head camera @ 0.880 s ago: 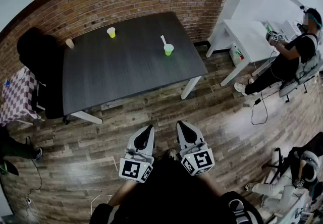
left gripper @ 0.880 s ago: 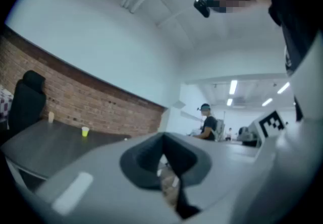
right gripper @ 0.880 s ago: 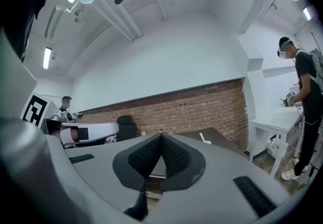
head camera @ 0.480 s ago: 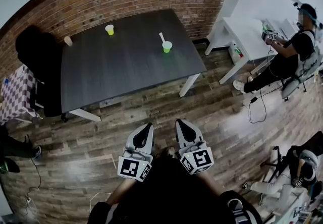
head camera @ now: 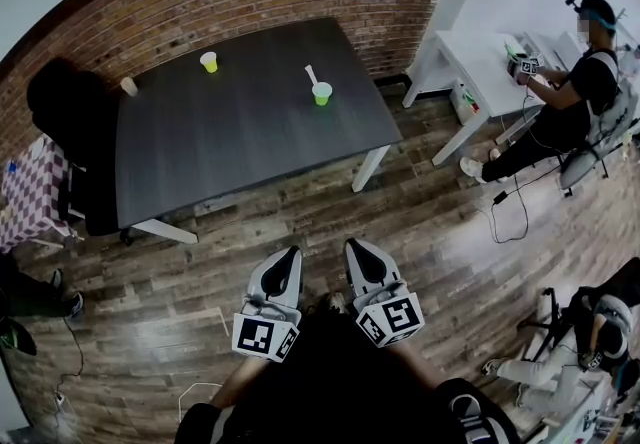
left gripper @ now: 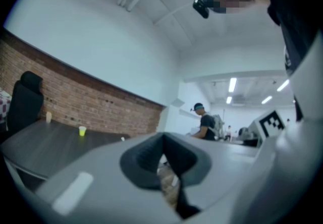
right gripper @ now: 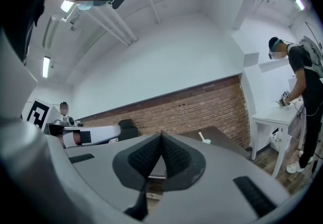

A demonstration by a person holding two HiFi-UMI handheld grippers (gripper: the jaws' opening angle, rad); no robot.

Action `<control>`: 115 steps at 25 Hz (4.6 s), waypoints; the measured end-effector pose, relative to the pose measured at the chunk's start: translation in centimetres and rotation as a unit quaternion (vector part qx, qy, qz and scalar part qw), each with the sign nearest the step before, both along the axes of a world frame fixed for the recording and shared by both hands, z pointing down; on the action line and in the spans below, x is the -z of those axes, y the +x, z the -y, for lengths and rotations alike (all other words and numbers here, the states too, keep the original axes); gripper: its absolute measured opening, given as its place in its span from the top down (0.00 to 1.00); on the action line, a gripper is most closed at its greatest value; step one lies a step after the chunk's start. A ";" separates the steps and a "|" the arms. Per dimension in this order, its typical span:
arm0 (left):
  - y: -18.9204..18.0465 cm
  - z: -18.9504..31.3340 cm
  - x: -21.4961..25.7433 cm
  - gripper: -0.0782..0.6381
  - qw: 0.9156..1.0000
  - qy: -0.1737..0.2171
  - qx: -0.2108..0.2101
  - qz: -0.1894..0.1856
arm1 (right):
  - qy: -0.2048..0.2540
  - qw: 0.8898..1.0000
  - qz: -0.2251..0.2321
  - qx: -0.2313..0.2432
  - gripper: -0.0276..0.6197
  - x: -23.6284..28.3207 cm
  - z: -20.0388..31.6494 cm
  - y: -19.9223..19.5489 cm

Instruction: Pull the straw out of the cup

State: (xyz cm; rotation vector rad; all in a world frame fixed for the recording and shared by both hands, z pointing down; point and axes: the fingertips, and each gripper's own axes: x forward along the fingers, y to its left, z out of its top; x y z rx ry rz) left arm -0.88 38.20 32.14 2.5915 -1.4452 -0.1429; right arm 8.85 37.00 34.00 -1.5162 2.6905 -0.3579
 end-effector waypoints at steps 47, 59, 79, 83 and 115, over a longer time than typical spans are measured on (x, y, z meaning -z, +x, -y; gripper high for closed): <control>2.7 22.5 -0.6 0.89 1.000 -0.005 -0.026 -0.011 | -0.011 0.999 -0.035 -0.028 0.95 -2.1 21.3 2.9; -2.2 32.3 -0.9 0.89 0.999 -0.005 -0.048 -0.020 | -0.021 0.996 -0.057 -0.068 0.95 -2.2 30.8 -1.0; -3.6 41.4 -2.5 0.89 0.999 -0.017 -0.041 -0.024 | -0.031 0.996 -0.071 -0.053 0.95 -3.8 40.9 -3.6; -2.7 43.9 -2.5 0.89 0.999 -0.020 -0.032 -0.020 | -0.032 0.996 -0.073 -0.035 0.95 -4.0 43.8 -3.0; 0.5 55.2 -15.0 0.89 0.987 -0.161 0.021 -0.003 | -0.177 0.973 -0.138 0.059 0.95 -20.3 56.6 -1.2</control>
